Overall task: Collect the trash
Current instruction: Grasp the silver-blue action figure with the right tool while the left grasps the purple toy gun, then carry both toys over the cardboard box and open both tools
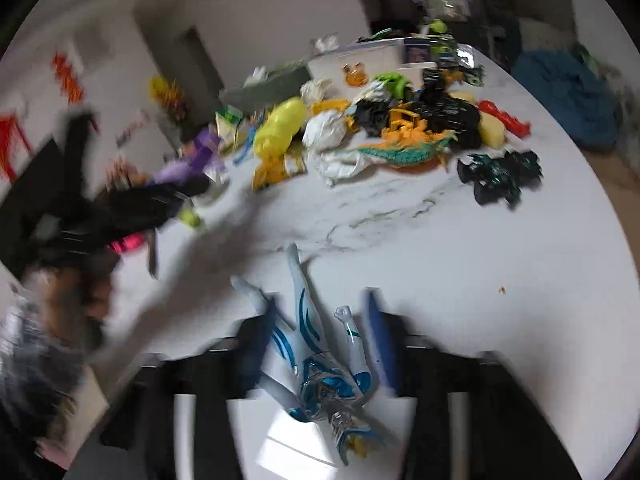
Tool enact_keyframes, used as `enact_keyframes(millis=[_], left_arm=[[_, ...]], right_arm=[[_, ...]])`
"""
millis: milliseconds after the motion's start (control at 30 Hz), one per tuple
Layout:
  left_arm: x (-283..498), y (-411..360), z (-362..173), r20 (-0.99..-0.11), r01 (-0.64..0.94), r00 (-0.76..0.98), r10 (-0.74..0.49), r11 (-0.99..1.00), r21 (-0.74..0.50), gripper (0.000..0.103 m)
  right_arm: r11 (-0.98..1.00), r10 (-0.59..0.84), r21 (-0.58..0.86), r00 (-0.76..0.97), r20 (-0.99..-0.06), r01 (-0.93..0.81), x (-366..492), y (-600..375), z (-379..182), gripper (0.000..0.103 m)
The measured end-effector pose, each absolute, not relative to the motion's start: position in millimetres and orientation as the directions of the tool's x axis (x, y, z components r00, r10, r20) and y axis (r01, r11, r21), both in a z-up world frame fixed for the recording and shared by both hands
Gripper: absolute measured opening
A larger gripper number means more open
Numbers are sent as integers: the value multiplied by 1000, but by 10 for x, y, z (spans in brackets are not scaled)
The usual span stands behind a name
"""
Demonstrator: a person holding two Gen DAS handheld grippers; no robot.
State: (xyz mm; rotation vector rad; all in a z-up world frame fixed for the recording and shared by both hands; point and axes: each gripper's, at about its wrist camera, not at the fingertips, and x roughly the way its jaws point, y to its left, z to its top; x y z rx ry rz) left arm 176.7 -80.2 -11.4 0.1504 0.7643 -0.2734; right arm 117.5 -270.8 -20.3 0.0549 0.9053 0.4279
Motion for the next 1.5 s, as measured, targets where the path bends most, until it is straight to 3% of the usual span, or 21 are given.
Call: enact_keyframes(millis=[100,233,333,400,667,867,1033,1200,1367,1400,1433,1467,1500], left_arm=[[1670,-732,-136,-712,294,676,-191,955,23,48],[1704,-519,-250,-725,249,657,-205,967,-48,48],[1690,-458,-263,-717,237,658,-231,967,-94,48],[1617,-471,-228,-711,243,659,-245,964,-106,48],[824,-373,74,-647,283,712,-271,955,-88,48],[-95,-305,173,-597,314,745,-296,946,-78,48],[-932,-134,9,-607,346,738,-296,938,-37,48],[-1493,-61,-472,-685,396,658,-313,918,-39,48],[-1525,-161,-1188,-802,465,516,-300,885,-32,49],[-1505,-159,-1321,-821,472,493,-289,881,-27,58],[-1438,-183,-1548,-846,464,473,-245,886,3,68],[-1383,-191,-1731,-863,457,459,-213,889,24,84],[-1285,-207,-2042,-890,460,420,-176,887,41,84]], right_arm=[[891,372,146,509,-776,-430,982,-2478,-158,62],[868,153,-146,534,-832,-476,853,-2262,-390,81],[896,268,34,479,-836,-442,1091,-2398,-518,79],[910,245,22,495,-833,-414,1210,-2435,-485,58],[921,363,211,523,-772,-328,870,-2633,-189,57],[876,453,228,566,-689,-425,37,-2450,367,57],[818,536,267,506,-676,-509,-812,-2271,424,57],[788,557,332,369,-744,-519,-1402,-2083,-83,57],[810,500,365,214,-840,-459,-1428,-1930,-1045,58],[817,481,359,189,-856,-451,-1372,-1896,-1258,65],[827,452,342,166,-876,-445,-1312,-1856,-1477,83],[842,409,310,148,-900,-442,-1235,-1809,-1725,85],[852,377,282,141,-915,-441,-1194,-1782,-1875,80]])
